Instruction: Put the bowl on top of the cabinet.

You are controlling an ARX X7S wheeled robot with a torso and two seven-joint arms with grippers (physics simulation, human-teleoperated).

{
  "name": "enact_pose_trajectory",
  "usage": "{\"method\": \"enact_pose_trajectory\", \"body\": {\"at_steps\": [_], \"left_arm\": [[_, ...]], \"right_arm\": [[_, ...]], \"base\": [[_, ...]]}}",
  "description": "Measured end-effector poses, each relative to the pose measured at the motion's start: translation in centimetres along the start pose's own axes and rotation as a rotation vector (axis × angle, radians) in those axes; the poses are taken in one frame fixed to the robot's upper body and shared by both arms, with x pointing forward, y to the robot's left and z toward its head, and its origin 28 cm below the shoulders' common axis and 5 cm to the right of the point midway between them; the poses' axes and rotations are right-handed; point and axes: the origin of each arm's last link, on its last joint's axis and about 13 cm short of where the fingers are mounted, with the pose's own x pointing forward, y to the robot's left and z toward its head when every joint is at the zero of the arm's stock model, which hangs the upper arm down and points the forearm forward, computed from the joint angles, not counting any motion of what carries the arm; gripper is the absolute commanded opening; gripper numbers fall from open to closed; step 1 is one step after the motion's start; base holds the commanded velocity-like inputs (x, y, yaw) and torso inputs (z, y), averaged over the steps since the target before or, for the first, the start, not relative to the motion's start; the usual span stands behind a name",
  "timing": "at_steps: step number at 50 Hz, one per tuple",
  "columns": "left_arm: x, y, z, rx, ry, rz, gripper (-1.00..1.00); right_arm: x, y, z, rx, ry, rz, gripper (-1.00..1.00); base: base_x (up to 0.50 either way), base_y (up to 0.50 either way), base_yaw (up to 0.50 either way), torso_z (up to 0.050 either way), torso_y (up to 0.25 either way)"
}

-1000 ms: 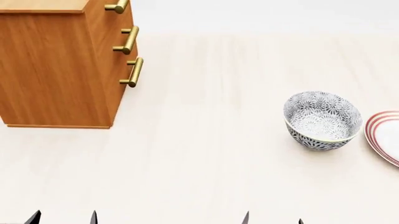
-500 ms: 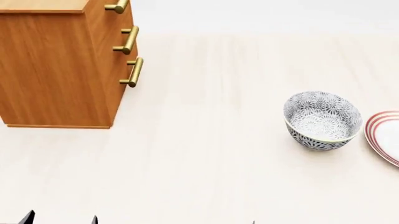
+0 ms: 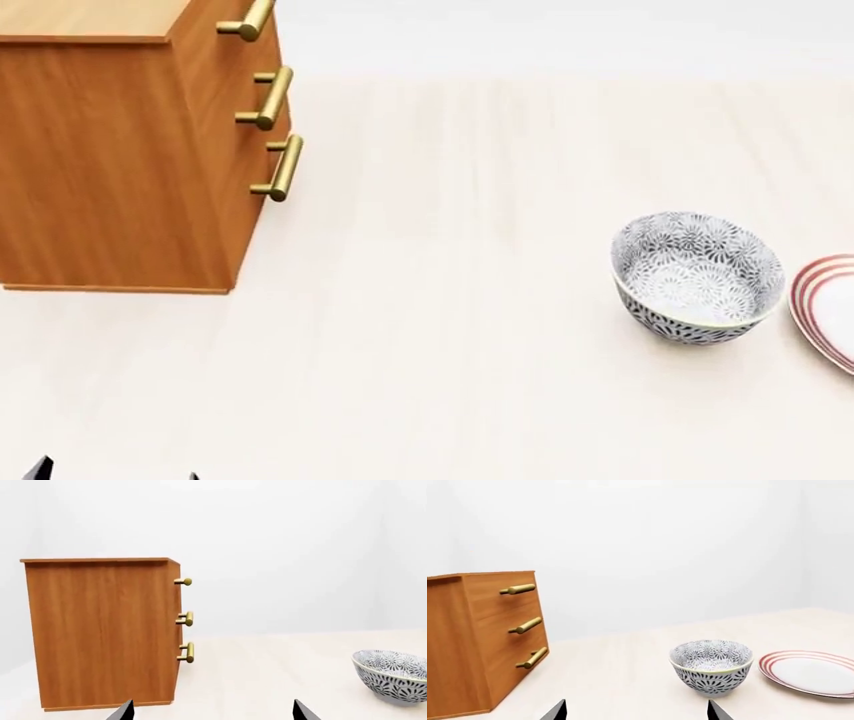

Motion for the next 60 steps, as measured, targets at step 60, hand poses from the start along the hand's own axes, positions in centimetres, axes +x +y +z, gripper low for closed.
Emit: {"method": "enact_pose_trajectory", "body": {"at_steps": [60], "left_arm": [[-0.13,-0.02,0.14,0.004,-0.007,0.0,1.0]], "right_arm": [[-0.37,0.14,0.1,-0.013,-0.024,0.012,1.0]], "base": [[0.17,0.0,0.0,0.0,0.0]]}}
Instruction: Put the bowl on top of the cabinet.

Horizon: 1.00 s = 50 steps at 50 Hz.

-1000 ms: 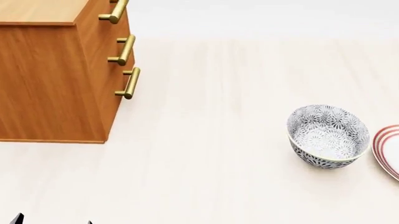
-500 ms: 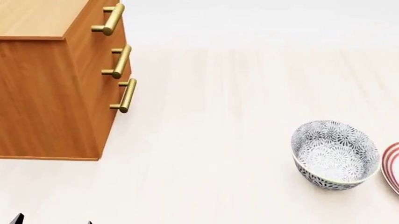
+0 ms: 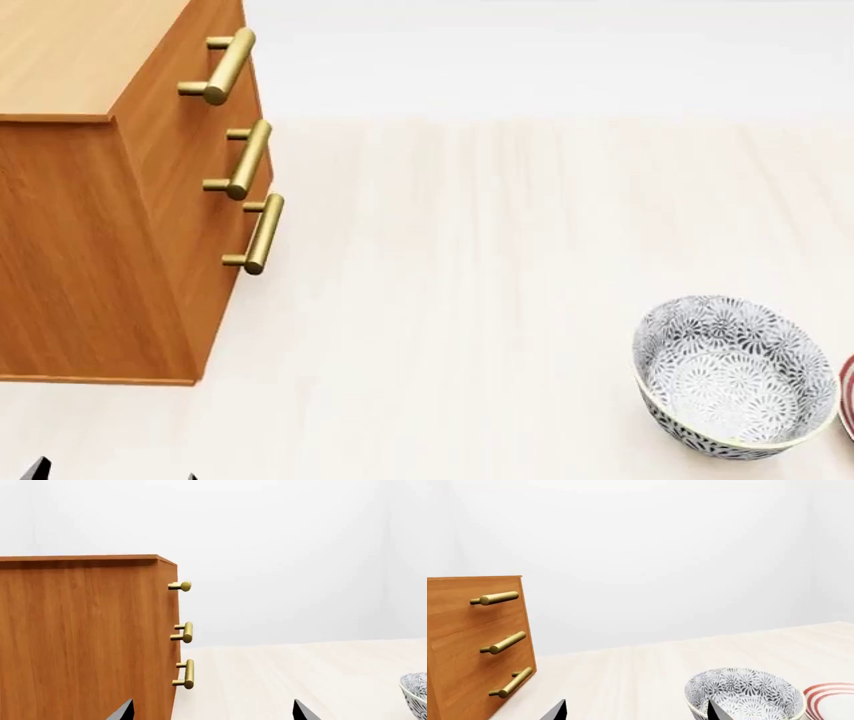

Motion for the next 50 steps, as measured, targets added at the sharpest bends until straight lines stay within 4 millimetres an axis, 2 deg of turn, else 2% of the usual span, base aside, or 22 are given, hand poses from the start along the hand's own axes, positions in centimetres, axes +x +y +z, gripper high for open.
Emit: {"method": "enact_pose_trajectory", "body": {"at_steps": [50], "left_arm": [[0.02,0.05,-0.11,0.002,0.002,-0.001,1.0]], "right_arm": [[-0.12,0.03,-0.08,-0.004,-0.004,0.006,1.0]], "base": [[0.17,0.0,0.0,0.0,0.0]]}}
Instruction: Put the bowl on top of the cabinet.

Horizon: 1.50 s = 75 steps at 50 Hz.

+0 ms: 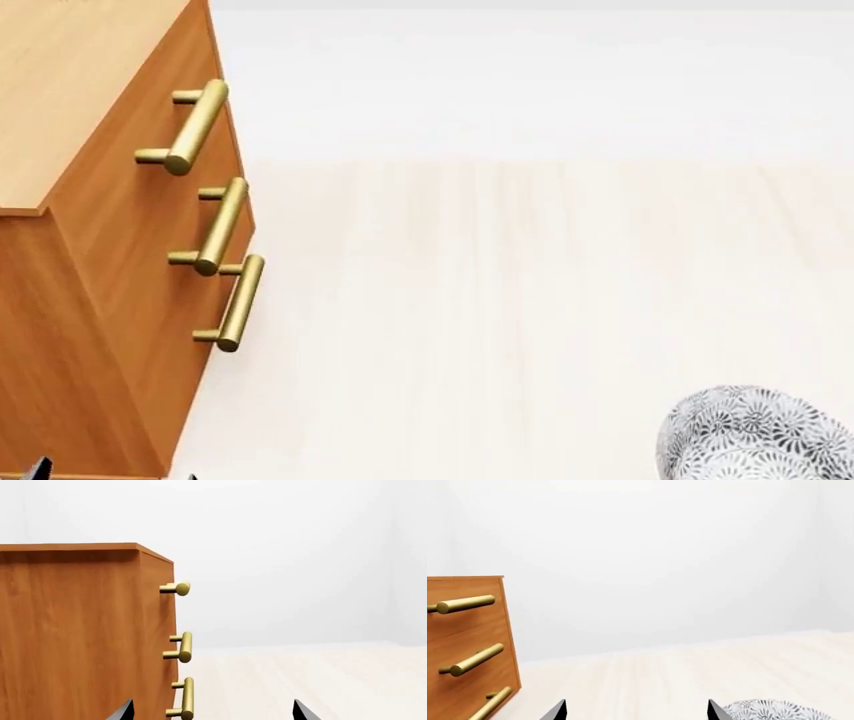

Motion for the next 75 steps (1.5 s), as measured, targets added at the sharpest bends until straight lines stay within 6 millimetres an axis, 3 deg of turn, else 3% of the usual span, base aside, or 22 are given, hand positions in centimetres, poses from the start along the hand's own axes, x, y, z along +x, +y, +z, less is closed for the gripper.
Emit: {"method": "enact_pose_trajectory", "body": {"at_steps": [26,40,75], "left_arm": [[0.0,0.0,0.0,0.0,0.001,0.002,1.0],[0.1,0.0,0.0,-0.001,0.002,0.002,1.0],[0.1,0.0,-0.1,-0.003,0.004,0.002,1.0]], "right_arm": [[-0.3,0.1,0.3,-0.009,-0.084,-0.079,1.0],[-0.1,-0.4,1.6,0.089,-0.098,-0.258,1.0],[0.1,-2.9,3.3,0.374,-0.077,-0.447,1.0]], "base": [[0.02,0.0,0.0,0.0,0.0],[0.0,0.0,0.0,0.0,0.0],[0.0,0.0,0.0,0.0,0.0]]}}
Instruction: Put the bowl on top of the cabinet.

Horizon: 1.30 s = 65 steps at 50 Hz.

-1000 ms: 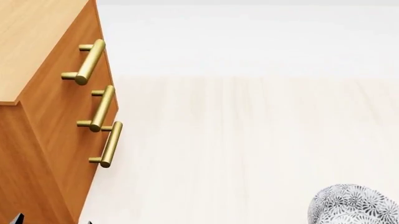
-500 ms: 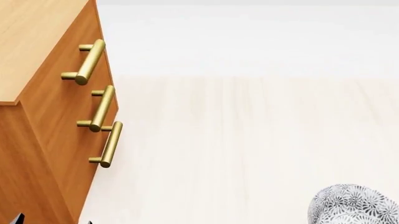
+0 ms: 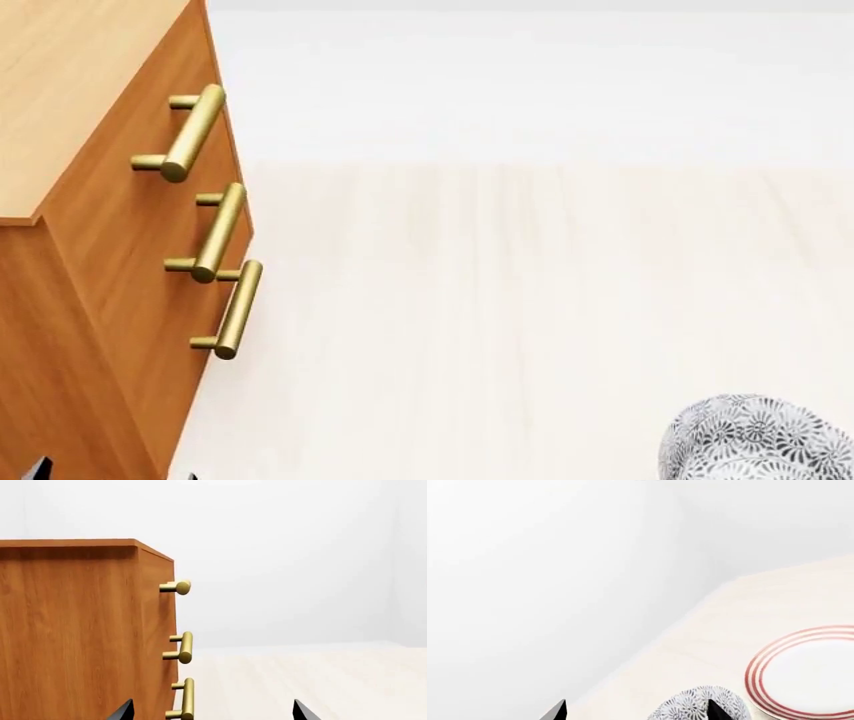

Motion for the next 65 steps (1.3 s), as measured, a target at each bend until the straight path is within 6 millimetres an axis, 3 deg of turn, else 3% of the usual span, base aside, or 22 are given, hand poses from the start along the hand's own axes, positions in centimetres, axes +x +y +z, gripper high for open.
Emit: {"method": "enact_pose_trajectory", "body": {"at_steps": [29,65], "left_arm": [[0.1,0.0,0.0,-0.001,0.002,0.002,1.0],[0.0,0.1,0.1,-0.002,0.0,0.008,1.0]], "right_arm": [[1.0,-1.3,0.6,0.134,0.016,-0.157,1.0],[2.8,-2.9,0.0,0.315,0.203,-0.437,1.0]], "base": [[0.0,0.0,0.0,0.0,0.0],[0.0,0.0,0.0,0.0,0.0]]}}
